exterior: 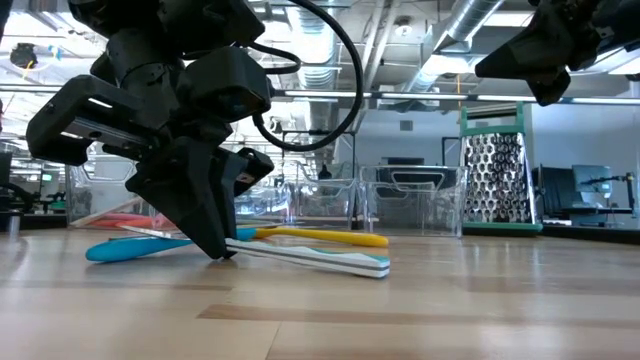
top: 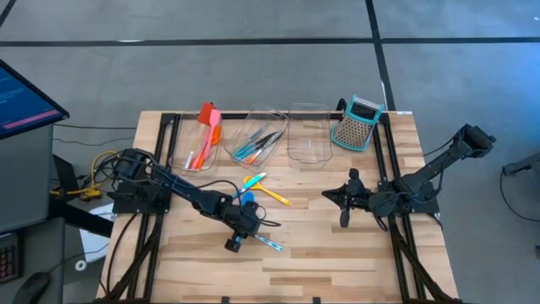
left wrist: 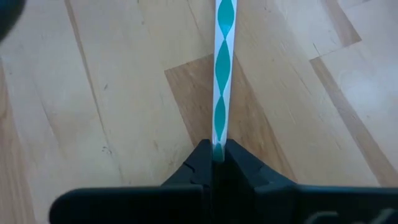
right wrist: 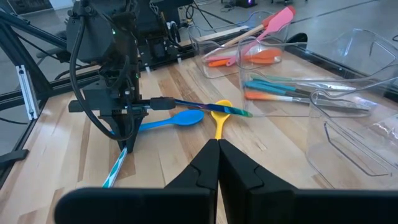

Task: Pick & Place Kitchen Items
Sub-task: Put the white patterned knife into the middle transparent bin

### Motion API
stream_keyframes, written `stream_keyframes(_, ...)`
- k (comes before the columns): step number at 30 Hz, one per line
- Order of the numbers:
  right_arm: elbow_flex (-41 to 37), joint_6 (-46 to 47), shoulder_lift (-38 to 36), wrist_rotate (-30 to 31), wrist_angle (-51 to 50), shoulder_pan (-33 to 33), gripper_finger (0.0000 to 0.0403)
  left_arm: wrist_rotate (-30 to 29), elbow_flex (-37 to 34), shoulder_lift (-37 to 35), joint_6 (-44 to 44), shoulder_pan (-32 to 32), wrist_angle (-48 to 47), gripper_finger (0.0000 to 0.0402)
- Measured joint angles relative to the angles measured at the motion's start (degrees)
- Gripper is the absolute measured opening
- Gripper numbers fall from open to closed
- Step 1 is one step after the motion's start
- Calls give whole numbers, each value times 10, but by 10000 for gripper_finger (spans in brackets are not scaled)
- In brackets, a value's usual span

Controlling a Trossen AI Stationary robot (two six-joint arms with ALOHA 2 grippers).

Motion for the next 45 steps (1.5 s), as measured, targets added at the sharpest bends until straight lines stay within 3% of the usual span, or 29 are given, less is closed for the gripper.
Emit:
stream_keyframes(8,0,0,0,0,0,0,1,1,-2,-10,-1,0,-10,5)
stream_keyframes(18,0,0,0,0,5,0,1,-60,-3,-96,-4,-1,-103,4)
stream_keyframes(25,0,0,0,-2,34,0,1,-64,-2,-138,-17,11,-112,4)
stream_keyframes(30,0,-22,4,-72,68,-7,1,-66,-2,-154,-54,39,-146,4)
stream_keyframes(37,35,-32,81,-103,86,-40,1,-66,13,-156,-57,56,-157,4)
stream_keyframes(45,191,-191,256,-166,40,-72,0,-66,55,-156,-56,72,-201,5)
